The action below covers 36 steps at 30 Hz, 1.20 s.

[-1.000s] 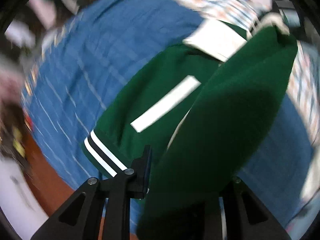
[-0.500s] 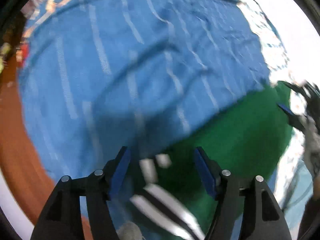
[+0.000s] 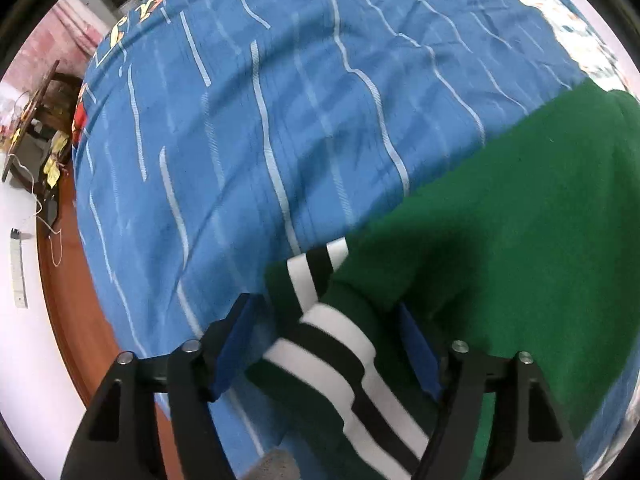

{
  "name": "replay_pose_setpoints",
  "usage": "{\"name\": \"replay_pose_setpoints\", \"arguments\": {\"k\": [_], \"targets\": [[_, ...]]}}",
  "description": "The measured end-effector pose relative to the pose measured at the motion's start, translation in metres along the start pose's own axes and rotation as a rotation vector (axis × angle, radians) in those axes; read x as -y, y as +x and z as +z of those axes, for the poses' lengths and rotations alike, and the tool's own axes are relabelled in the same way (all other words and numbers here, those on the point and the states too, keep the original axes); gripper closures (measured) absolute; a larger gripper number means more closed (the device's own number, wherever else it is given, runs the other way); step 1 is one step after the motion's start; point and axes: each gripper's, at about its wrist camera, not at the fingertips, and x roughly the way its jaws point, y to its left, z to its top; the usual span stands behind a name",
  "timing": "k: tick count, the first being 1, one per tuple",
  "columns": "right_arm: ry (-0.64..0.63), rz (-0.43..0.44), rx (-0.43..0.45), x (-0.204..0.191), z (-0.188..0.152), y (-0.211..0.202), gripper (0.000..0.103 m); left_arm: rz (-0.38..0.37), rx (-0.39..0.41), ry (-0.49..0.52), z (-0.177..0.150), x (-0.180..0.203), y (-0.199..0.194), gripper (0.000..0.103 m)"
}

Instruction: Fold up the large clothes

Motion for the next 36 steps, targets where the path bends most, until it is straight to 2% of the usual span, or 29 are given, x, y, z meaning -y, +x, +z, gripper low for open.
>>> {"name": "replay_pose_setpoints", "arguments": {"k": [3,6,9,10,11,15,16,17,21,24,29,32,36], "targets": [[0.044,0.149,-0.035,0.027,0.033,0.031,0.024,0.026,0.013,0.034,0.006,0.004,0.002,0.026],[0.069,0.247,0.005,0.029,0.061,0.050,0.024,0.048,0.032,0.078,0.011,0.010,0.005,0.024],[0.038,0.225,0.018,0.021,0.063,0.055,0.026,0.074,0.048,0.111,0.016,0.015,0.008,0.022],[0.016,0.219,0.022,0.020,0.060,0.052,0.049,0.079,0.050,0.115,0.018,0.016,0.008,0.022],[-0.006,0.216,0.024,0.020,0.058,0.048,0.065,0.083,0.051,0.117,0.020,0.018,0.009,0.022],[-0.006,0.238,0.003,0.024,0.063,0.044,0.066,0.099,0.063,0.130,0.026,0.028,0.009,0.022],[-0.004,0.234,0.002,0.025,0.065,0.043,0.071,0.101,0.062,0.131,0.025,0.028,0.008,0.022],[0.003,0.230,0.013,0.028,0.064,0.039,0.085,0.104,0.059,0.133,0.027,0.029,0.009,0.022],[0.062,0.257,0.121,0.027,0.040,0.004,0.087,0.108,0.062,0.169,0.028,0.030,0.003,0.022],[0.184,0.307,0.211,0.045,0.006,-0.037,0.087,0.075,0.068,0.175,0.036,0.024,-0.010,0.022],[0.423,0.278,0.337,0.117,-0.092,-0.119,0.087,0.018,0.126,0.162,0.054,0.014,-0.050,0.022],[0.550,0.196,0.378,0.158,-0.169,-0.164,0.087,0.004,0.152,0.147,0.053,0.002,-0.072,0.022],[0.730,0.057,0.360,0.209,-0.285,-0.205,0.087,0.025,0.126,0.147,0.034,-0.008,-0.079,0.022]]}}
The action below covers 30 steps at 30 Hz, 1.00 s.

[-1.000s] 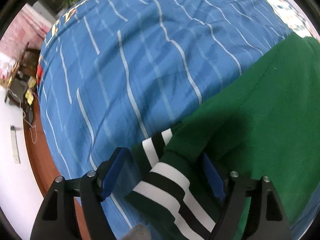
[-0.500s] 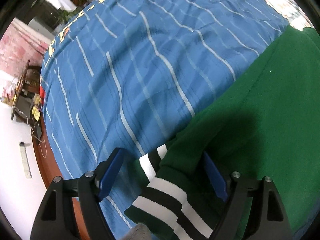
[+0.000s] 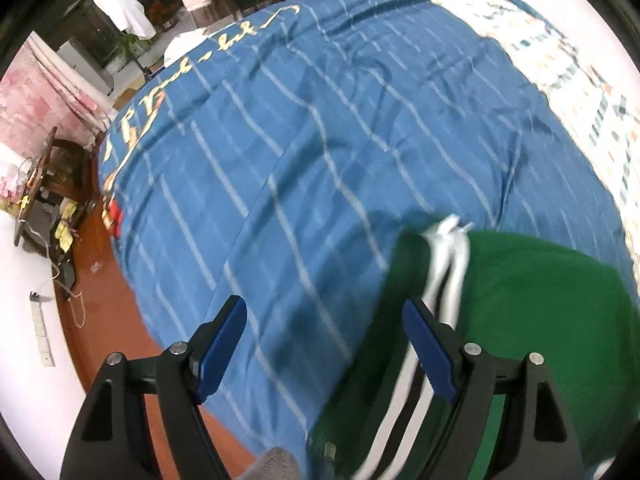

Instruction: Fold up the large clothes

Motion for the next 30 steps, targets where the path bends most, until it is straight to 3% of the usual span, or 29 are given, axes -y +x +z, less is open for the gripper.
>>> {"name": "replay_pose_setpoints", "arguments": {"k": [4,7,10,13,18,21,22,23,24,27,30], "targets": [[0.081,-0.152,-0.051,0.082,-0.035,-0.033,0.085,0.018,-0.041,0.026,-0.024,0.011,0.002,0.022],[0.128,-0.221,-0.177,0.127,-0.038,-0.027,0.068,-0.010,-0.041,0.036,-0.020,0.024,0.008,0.023],[0.115,-0.227,-0.252,0.138,-0.028,-0.027,0.057,-0.078,-0.028,0.054,-0.003,0.046,0.021,0.024],[-0.008,-0.249,-0.296,0.129,-0.024,-0.040,0.048,-0.129,-0.022,0.106,0.018,0.075,0.043,0.026],[-0.240,-0.353,-0.327,0.105,-0.020,-0.077,0.047,-0.150,-0.036,0.176,0.032,0.110,0.069,0.028],[-0.370,-0.369,-0.256,0.076,-0.007,-0.094,0.045,-0.146,0.007,0.227,0.030,0.122,0.064,0.042],[-0.404,-0.364,-0.227,0.070,0.000,-0.097,0.036,-0.143,0.016,0.242,0.028,0.125,0.062,0.050],[-0.435,-0.354,-0.194,0.062,0.012,-0.097,0.024,-0.143,0.022,0.256,0.026,0.128,0.061,0.053],[-0.474,-0.335,-0.151,0.050,0.030,-0.090,0.020,-0.130,0.031,0.264,0.024,0.131,0.059,0.053],[-0.572,-0.330,-0.066,0.020,0.073,-0.063,0.019,-0.119,0.035,0.265,0.023,0.129,0.050,0.053],[-0.635,-0.340,-0.077,-0.009,0.109,-0.018,0.019,-0.135,0.076,0.211,0.024,0.114,0.029,0.053]]}}
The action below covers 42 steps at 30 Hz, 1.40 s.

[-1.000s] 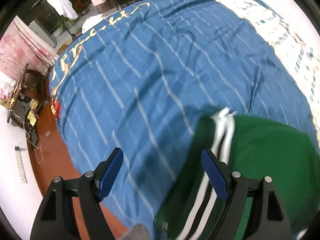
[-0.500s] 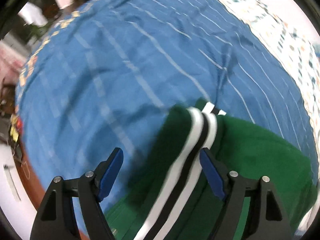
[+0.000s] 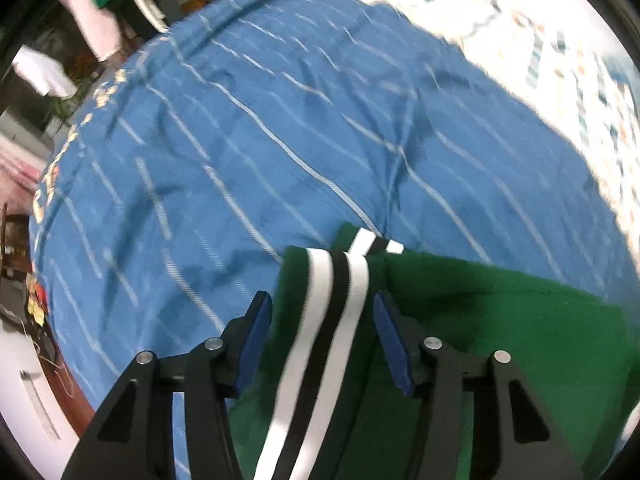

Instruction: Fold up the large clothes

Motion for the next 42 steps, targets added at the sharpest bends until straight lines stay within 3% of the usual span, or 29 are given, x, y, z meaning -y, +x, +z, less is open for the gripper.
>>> {"name": "replay_pose_setpoints", "arguments": {"k": [1,3,4,5,6,9,11,14,17,18,19,20,21,23,24,29,33,34,35,36,39,42], "targets": [[-0.007,0.030,-0.031,-0.008,0.009,0.011,0.021,-0.007,0.016,-0.016,-0.001,-0.005,-0.008,0.053],[-0.016,0.062,-0.109,-0.017,0.020,0.030,0.078,-0.007,0.050,-0.051,-0.002,-0.017,-0.025,0.049],[-0.043,0.028,-0.096,-0.018,0.017,0.029,0.098,-0.007,0.060,-0.066,-0.002,-0.021,-0.030,0.033],[-0.060,0.011,-0.082,-0.020,0.013,0.026,0.098,-0.008,0.068,-0.089,-0.002,-0.028,-0.035,0.014],[-0.056,-0.008,-0.047,-0.021,0.012,0.018,0.099,-0.014,0.071,-0.103,0.000,-0.031,-0.035,0.010],[0.098,0.019,0.072,-0.001,0.010,-0.013,0.100,-0.051,0.051,-0.133,0.003,-0.036,-0.027,0.009],[0.181,-0.013,0.122,0.014,0.013,-0.025,0.101,-0.066,0.023,-0.117,0.006,-0.031,-0.014,0.009],[0.221,-0.017,0.084,0.024,0.015,-0.014,0.101,-0.090,-0.032,-0.083,0.003,-0.018,0.010,0.009],[0.136,-0.005,-0.006,0.009,0.018,0.003,0.099,-0.074,-0.061,-0.024,0.003,-0.003,0.035,0.010],[0.115,0.001,-0.023,0.009,0.018,0.002,0.099,-0.075,-0.055,-0.013,0.003,-0.001,0.039,0.013],[0.107,0.012,-0.029,0.010,0.016,0.001,0.096,-0.086,-0.044,-0.006,0.004,0.001,0.040,0.037],[0.096,0.022,-0.027,0.007,0.016,-0.001,0.085,-0.102,-0.020,0.008,0.005,0.006,0.038,0.084],[0.084,0.023,-0.013,0.010,0.015,-0.010,0.075,-0.057,-0.006,0.029,0.006,0.010,0.035,0.093],[0.052,0.037,0.023,0.010,0.013,-0.023,0.036,-0.013,0.042,0.090,0.007,0.021,0.024,0.097],[0.025,0.039,0.037,0.008,0.012,-0.030,0.031,-0.011,0.058,0.098,0.007,0.023,0.020,0.097],[-0.110,-0.014,0.035,-0.025,0.017,-0.028,0.030,-0.027,0.127,0.121,0.011,0.022,-0.009,0.098],[-0.127,0.061,-0.098,-0.027,0.018,0.003,0.030,-0.045,0.157,0.128,0.020,0.024,-0.021,0.099],[-0.115,0.083,-0.150,-0.025,0.017,0.013,0.031,-0.047,0.158,0.127,0.023,0.024,-0.021,0.099],[-0.101,0.093,-0.192,-0.023,0.015,0.025,0.063,-0.056,0.157,0.124,0.025,0.025,-0.021,0.099],[-0.115,0.073,-0.171,-0.024,0.012,0.031,0.096,-0.061,0.156,0.119,0.029,0.026,-0.019,0.099],[-0.168,0.006,-0.094,-0.032,0.003,0.028,0.098,-0.073,0.152,0.116,0.035,0.030,-0.014,0.099],[-0.076,-0.023,0.006,-0.021,0.000,0.010,0.098,-0.065,0.115,0.141,0.041,0.037,0.011,0.099]]}}
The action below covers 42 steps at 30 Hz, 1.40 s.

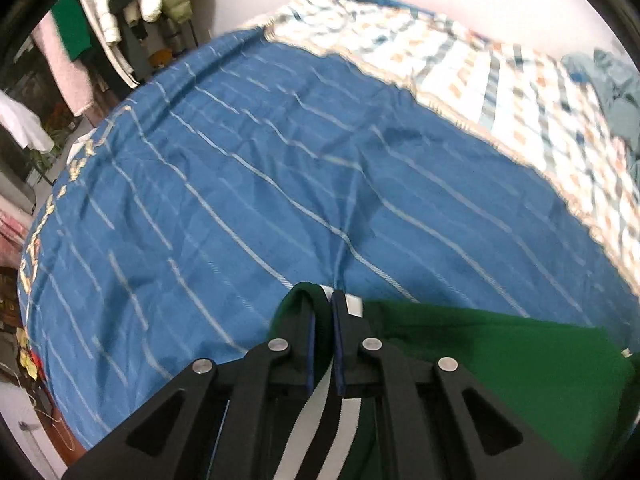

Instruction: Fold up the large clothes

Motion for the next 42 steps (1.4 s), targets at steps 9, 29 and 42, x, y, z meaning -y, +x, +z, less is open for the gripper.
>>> {"name": "replay_pose_setpoints", "arguments": {"k": [9,29,42], "targets": [[0.044,-0.052,-0.071,-0.002,-0.007,0.003,0.089,0.027,-0.126,0.029,0.005,-0.007,0.034,0.090],[-0.132,0.019,-0.225,-0.147,-0.046,0.091,0.069,0.110,-0.146,0.132,-0.074,0.089,0.026,0.000],[-0.014,-0.070,-0.119,-0.089,-0.077,0.021,0.069,0.106,-0.089,0.135,-0.065,0.092,0.036,0.000]]}}
